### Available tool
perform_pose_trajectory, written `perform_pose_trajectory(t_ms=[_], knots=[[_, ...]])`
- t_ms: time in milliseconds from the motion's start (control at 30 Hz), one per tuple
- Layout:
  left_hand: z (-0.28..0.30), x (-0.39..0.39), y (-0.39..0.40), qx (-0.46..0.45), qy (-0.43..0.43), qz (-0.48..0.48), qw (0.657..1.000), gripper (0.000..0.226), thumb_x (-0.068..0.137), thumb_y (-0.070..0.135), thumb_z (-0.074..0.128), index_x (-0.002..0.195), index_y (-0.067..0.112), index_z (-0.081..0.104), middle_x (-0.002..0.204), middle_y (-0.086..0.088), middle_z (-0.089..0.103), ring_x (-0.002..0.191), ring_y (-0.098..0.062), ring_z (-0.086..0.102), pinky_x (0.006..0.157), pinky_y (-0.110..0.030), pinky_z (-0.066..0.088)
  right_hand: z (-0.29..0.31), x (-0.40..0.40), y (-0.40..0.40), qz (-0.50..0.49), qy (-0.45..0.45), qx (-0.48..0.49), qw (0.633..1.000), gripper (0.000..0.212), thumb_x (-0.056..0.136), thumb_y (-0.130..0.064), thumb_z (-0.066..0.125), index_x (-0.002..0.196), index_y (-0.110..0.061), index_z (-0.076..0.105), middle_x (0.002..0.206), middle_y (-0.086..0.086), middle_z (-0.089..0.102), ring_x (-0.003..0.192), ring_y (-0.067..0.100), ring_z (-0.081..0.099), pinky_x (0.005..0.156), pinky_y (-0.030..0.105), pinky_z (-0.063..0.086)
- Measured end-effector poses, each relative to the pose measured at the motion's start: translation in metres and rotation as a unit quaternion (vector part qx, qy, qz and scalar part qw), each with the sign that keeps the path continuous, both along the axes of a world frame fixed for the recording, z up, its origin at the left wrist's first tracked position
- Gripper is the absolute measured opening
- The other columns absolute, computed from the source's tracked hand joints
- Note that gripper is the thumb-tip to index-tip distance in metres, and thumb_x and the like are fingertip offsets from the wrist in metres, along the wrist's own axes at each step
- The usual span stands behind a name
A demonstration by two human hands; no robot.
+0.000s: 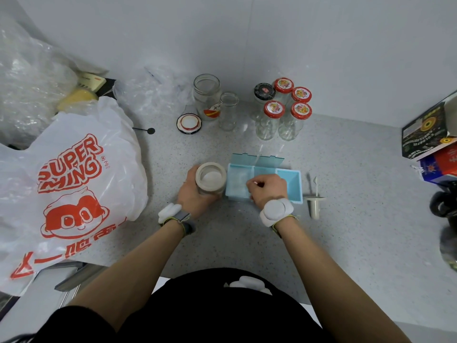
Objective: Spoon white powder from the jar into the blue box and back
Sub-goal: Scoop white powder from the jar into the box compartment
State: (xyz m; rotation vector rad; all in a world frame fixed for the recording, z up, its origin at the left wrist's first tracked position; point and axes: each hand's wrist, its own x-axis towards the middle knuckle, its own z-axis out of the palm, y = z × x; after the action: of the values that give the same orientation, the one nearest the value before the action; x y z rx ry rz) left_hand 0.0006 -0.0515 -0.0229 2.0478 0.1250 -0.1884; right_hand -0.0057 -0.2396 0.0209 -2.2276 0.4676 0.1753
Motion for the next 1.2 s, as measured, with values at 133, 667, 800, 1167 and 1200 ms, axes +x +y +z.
perform_pose_trajectory(t_ms=[133, 667, 800, 1167, 1200], knots=[[-0.003, 0.0, 0.002, 0.002, 0.002, -0.002, 1.0, 0.085, 0.071, 0.035, 0.083, 0.14, 0.027, 0.036, 0.123, 0.01, 0.053, 0.11, -0.01, 0.051, 0.091, -0.026, 0.04, -0.001, -0.004, 0.006, -0.087, 0.032, 0.116, 0.989, 0.018, 0.081, -0.01, 0.062, 0.067, -0.008, 0.072, 0.058, 0.009, 0.065, 0.037, 0.011, 0.057, 0.048, 0.023, 0.054], [-0.006, 0.0, 0.002, 0.0, 0.007, 0.006, 1.0, 0.091, 0.069, 0.033, 0.085, 0.143, 0.024, 0.034, 0.132, 0.003, 0.055, 0.118, -0.017, 0.053, 0.097, -0.03, 0.044, 0.011, 0.004, -0.011, -0.195, 0.042, 0.307, 0.931, 0.019, 0.086, 0.0, 0.058, 0.067, -0.002, 0.062, 0.06, 0.013, 0.057, 0.033, 0.01, 0.052, 0.039, 0.021, 0.05], [-0.003, 0.0, 0.001, -0.008, 0.007, 0.008, 1.0, 0.089, 0.07, 0.032, 0.085, 0.143, 0.025, 0.035, 0.131, 0.005, 0.054, 0.116, -0.013, 0.052, 0.098, -0.03, 0.042, 0.027, 0.008, -0.009, -0.194, 0.024, 0.317, 0.928, 0.019, 0.086, 0.0, 0.058, 0.067, -0.001, 0.062, 0.048, 0.005, 0.058, 0.032, 0.009, 0.05, 0.039, 0.021, 0.051], [0.005, -0.001, -0.001, -0.015, -0.006, 0.008, 1.0, 0.07, 0.071, 0.033, 0.084, 0.122, 0.041, 0.037, 0.115, 0.013, 0.053, 0.104, -0.01, 0.054, 0.086, -0.026, 0.041, 0.043, 0.013, 0.034, 0.059, -0.095, 0.09, 0.99, 0.011, 0.083, -0.016, 0.066, 0.083, -0.009, 0.074, 0.068, 0.006, 0.072, 0.061, 0.019, 0.068, 0.066, 0.033, 0.06], [0.005, -0.002, -0.001, -0.016, -0.006, 0.006, 1.0, 0.07, 0.071, 0.033, 0.084, 0.122, 0.04, 0.036, 0.114, 0.013, 0.052, 0.104, -0.01, 0.053, 0.086, -0.026, 0.041, 0.039, 0.011, 0.036, 0.105, -0.101, 0.043, 0.988, 0.011, 0.082, -0.018, 0.067, 0.085, -0.011, 0.075, 0.072, 0.005, 0.073, 0.067, 0.019, 0.069, 0.071, 0.034, 0.059]])
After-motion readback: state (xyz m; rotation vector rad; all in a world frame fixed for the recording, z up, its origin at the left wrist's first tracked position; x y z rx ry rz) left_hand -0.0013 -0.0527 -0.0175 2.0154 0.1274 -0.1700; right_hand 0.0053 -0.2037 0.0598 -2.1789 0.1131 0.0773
